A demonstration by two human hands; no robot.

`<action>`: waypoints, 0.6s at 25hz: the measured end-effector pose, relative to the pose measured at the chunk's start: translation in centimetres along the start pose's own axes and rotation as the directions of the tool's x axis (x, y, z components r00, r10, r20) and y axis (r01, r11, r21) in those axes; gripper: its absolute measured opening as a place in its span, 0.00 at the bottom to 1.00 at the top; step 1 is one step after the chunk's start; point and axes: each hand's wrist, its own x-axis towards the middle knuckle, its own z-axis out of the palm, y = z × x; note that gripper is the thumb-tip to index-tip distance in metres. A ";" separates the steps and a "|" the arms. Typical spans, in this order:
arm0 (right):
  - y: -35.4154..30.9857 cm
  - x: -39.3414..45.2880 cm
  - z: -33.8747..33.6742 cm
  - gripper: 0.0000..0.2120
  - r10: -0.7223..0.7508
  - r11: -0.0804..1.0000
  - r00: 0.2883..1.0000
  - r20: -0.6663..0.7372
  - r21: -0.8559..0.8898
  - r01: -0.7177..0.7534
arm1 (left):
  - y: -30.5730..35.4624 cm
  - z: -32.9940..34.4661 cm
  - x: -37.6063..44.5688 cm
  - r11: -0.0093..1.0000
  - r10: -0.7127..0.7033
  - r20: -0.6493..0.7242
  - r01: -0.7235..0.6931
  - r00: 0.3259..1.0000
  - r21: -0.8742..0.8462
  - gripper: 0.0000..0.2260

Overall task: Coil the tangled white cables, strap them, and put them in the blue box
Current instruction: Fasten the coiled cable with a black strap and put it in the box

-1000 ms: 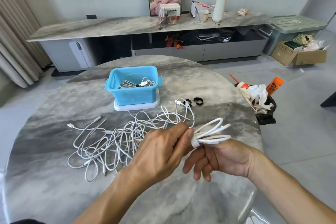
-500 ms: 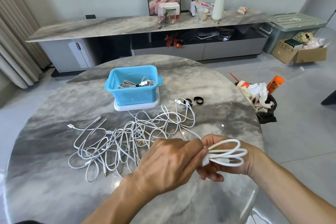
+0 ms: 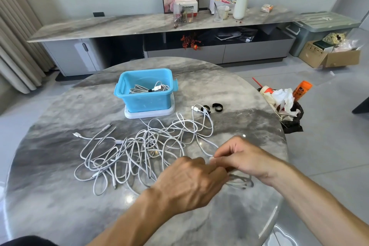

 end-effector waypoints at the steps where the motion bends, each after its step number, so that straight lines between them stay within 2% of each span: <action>1: 0.1 -0.2 0.6 0.13 -0.069 0.997 0.993 -0.093 -0.047 0.065 | -0.2 -0.2 0.1 0.999 -0.036 -0.006 0.036 0.999 -0.021 0.10; 3: 0.0 -0.9 1.5 0.15 -0.205 0.978 0.959 -0.193 -0.084 0.192 | -0.4 -0.7 0.2 0.985 -0.138 -0.015 0.135 0.990 -0.105 0.09; 4: -0.2 -1.2 1.8 0.15 -0.242 0.970 0.944 -0.225 -0.040 0.239 | -0.4 -1.1 0.2 0.963 -0.212 -0.024 0.204 0.977 -0.177 0.08; 7: -1.4 -1.8 2.1 0.14 -0.260 0.956 0.916 -0.306 0.051 0.289 | -0.3 -1.8 0.4 0.814 -0.428 -0.006 0.383 0.904 -0.437 0.07; 10: -1.8 -1.8 2.5 0.13 -0.294 0.952 0.882 -0.367 -0.030 0.305 | -0.6 -1.9 0.5 0.732 -0.481 0.007 0.406 0.877 -0.547 0.07; 15: -2.0 -1.8 2.8 0.12 -0.314 0.943 0.851 -0.421 -0.038 0.330 | -0.5 -1.9 0.7 0.631 -0.563 -0.005 0.426 0.826 -0.649 0.06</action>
